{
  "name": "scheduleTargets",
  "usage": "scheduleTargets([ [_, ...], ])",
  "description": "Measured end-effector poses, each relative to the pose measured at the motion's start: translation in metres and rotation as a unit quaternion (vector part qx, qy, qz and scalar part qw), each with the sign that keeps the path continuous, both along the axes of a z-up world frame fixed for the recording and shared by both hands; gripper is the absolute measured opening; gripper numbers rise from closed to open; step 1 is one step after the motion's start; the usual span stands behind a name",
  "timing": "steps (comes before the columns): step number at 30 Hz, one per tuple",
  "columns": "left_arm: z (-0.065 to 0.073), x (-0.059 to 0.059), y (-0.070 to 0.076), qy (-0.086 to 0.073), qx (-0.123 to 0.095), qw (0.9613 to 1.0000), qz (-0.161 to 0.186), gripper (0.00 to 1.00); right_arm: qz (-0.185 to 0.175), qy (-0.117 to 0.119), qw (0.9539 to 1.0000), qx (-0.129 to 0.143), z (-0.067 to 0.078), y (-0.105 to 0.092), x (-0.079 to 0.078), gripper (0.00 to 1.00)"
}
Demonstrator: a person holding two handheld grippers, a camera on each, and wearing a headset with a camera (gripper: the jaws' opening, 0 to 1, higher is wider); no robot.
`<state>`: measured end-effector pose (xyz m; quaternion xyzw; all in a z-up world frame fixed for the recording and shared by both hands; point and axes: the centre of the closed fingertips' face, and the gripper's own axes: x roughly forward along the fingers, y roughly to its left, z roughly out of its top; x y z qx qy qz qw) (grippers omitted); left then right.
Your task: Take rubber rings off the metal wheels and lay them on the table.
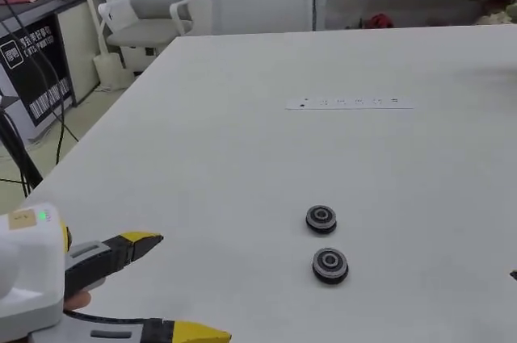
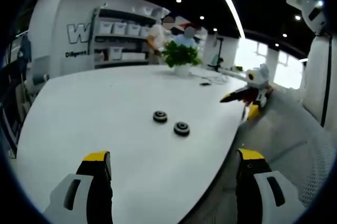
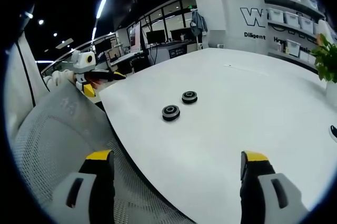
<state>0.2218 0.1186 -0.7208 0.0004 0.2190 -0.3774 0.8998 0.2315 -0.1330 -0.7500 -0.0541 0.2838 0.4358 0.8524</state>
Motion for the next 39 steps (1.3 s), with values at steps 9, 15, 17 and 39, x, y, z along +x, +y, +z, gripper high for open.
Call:
scheduleTargets([
  [9, 0.002, 0.0, -0.002, 0.0, -0.003, 1.0, -0.001, 1.0, -0.001, 0.002, 1.0, 0.005, 0.001, -0.002, -0.001, 0.96],
  [15, 0.001, -0.001, -0.003, -0.001, 0.006, 0.9999, -0.008, 1.0, 0.002, 0.006, 1.0, 0.003, 0.0, -0.004, -0.001, 0.96],
  [17, 0.0, -0.001, -0.002, 0.001, 0.011, 0.9999, -0.011, 1.0, 0.004, 0.006, 1.0, 0.002, 0.0, -0.004, -0.001, 0.96],
  [39, 0.015, 0.002, -0.004, -0.017, 0.054, 0.9969, -0.055, 1.0, 0.018, -0.008, 0.9998, 0.001, 0.015, -0.01, 0.012, 0.93],
])
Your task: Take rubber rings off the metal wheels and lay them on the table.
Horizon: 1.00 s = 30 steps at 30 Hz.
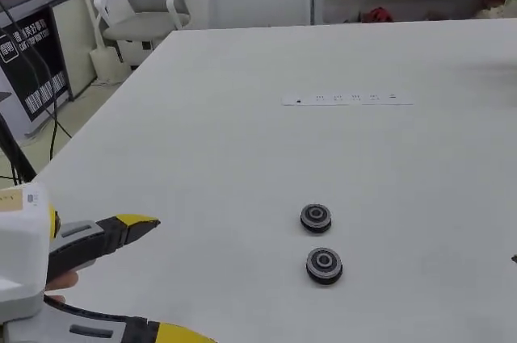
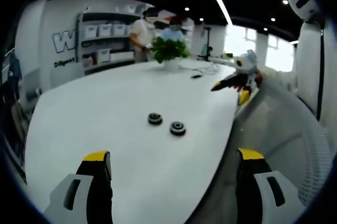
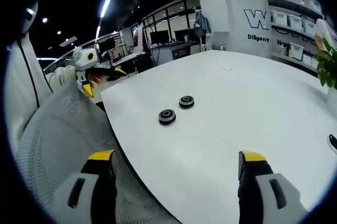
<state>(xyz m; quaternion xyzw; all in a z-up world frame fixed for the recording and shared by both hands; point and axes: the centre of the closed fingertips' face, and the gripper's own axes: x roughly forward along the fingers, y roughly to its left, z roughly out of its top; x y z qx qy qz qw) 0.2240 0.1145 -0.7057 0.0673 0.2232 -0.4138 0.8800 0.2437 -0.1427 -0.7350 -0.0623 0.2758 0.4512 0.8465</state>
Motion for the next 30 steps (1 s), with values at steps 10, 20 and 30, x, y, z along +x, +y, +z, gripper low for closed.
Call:
scheduleTargets([
  [10, 0.027, 0.01, -0.002, -0.028, 0.015, 0.9992, -0.027, 1.0, 0.039, -0.037, 0.9983, 0.022, 0.024, 0.008, 0.006, 0.87],
  [20, 0.057, 0.032, -0.026, -0.07, 0.014, 0.995, -0.07, 1.0, 0.075, -0.066, 0.9939, 0.045, 0.04, 0.029, 0.019, 0.78],
  [30, 0.086, 0.048, -0.056, -0.1, 0.002, 0.9885, -0.113, 1.0, 0.102, -0.085, 0.9896, 0.055, 0.054, 0.049, 0.04, 0.72],
])
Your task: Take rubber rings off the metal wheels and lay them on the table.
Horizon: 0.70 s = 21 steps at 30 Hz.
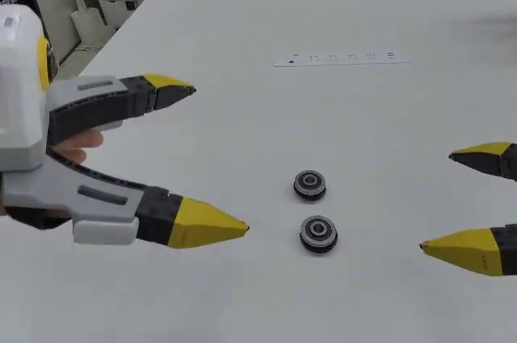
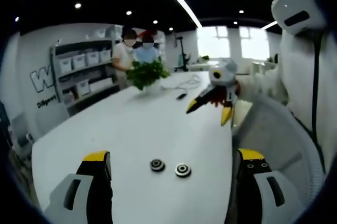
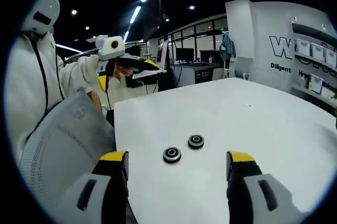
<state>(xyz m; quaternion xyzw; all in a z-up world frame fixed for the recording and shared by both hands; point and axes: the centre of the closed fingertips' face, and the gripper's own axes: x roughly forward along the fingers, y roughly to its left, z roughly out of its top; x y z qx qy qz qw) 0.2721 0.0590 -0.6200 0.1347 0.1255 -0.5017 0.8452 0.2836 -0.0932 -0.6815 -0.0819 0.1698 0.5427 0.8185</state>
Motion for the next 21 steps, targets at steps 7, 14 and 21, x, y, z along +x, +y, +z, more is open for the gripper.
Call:
scheduleTargets([
  [7, 0.009, 0.024, -0.009, -0.013, 0.005, 0.9997, -0.022, 1.0, 0.019, -0.017, 0.9997, 0.0, 0.017, 0.014, 0.017, 0.69],
  [14, 0.023, 0.046, -0.026, -0.029, 0.008, 0.9986, -0.045, 0.99, 0.052, -0.029, 0.9982, 0.009, 0.042, 0.034, 0.03, 0.66],
  [21, 0.004, 0.054, -0.046, -0.007, 0.011, 0.9971, -0.075, 0.98, 0.084, -0.013, 0.9963, 0.005, 0.046, 0.056, 0.049, 0.64],
])
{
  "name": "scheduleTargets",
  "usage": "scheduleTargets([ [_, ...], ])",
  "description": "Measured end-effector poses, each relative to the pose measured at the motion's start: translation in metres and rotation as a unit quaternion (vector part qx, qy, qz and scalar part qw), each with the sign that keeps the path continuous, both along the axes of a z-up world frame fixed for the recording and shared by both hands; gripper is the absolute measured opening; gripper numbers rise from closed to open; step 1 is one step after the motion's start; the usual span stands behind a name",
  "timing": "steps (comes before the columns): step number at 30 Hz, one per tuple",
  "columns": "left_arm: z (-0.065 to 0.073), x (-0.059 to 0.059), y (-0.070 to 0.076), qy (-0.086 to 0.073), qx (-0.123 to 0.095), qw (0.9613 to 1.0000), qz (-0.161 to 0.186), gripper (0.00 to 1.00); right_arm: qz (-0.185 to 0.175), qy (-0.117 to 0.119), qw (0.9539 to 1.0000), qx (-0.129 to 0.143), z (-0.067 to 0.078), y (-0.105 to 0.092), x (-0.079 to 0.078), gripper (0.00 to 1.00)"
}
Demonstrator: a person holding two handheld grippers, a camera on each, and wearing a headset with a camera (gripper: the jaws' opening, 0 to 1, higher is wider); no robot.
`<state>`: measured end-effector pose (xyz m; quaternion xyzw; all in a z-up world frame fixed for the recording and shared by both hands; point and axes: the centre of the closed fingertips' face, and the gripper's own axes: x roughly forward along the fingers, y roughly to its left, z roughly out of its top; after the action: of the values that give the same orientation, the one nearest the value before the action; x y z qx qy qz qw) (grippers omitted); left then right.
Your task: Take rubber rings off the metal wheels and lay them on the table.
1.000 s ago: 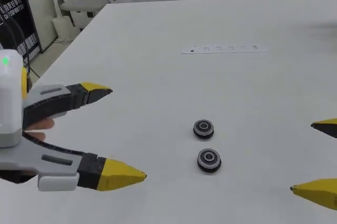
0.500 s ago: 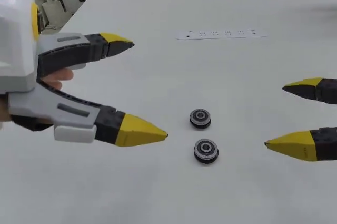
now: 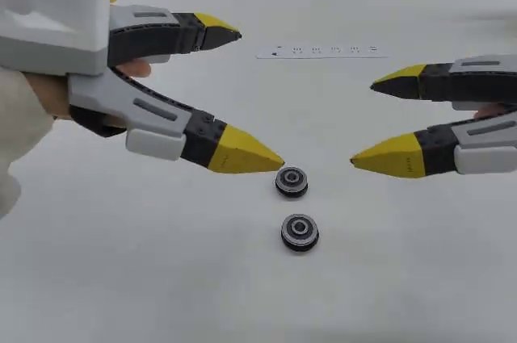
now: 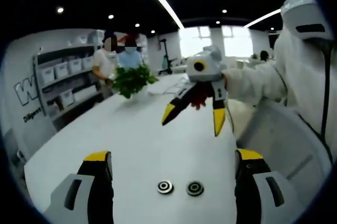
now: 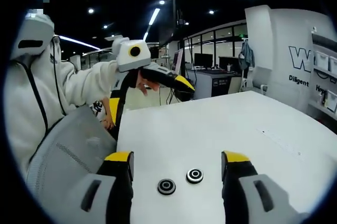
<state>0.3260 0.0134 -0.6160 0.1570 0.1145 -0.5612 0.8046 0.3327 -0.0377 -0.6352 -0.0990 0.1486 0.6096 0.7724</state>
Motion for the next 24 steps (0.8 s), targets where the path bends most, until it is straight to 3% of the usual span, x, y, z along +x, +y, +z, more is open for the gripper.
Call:
scheduleTargets([
  [3, -0.007, 0.003, -0.002, 0.002, 0.001, 1.0, 0.001, 0.97, 0.005, 0.002, 1.0, 0.003, -0.002, 0.01, 0.004, 0.64],
  [6, -0.017, 0.004, -0.003, 0.01, -0.011, 0.9999, 0.003, 0.96, 0.009, 0.002, 1.0, -0.002, -0.013, 0.018, 0.005, 0.61],
  [11, -0.045, 0.004, -0.003, 0.028, -0.028, 0.999, 0.022, 0.93, 0.018, 0.014, 0.9996, -0.015, -0.044, 0.022, -0.002, 0.56],
  [18, -0.07, -0.002, -0.008, 0.033, -0.042, 0.9981, 0.032, 0.82, 0.003, 0.042, 0.9991, -0.01, -0.086, 0.019, -0.005, 0.52],
  [22, -0.083, -0.001, -0.013, 0.03, -0.037, 0.9981, 0.04, 0.75, 0.011, 0.05, 0.998, -0.037, -0.114, 0.015, -0.013, 0.46],
  [24, -0.091, -0.002, -0.018, 0.027, -0.029, 0.9986, 0.036, 0.71, 0.019, 0.061, 0.9951, -0.076, -0.135, 0.01, -0.019, 0.44],
])
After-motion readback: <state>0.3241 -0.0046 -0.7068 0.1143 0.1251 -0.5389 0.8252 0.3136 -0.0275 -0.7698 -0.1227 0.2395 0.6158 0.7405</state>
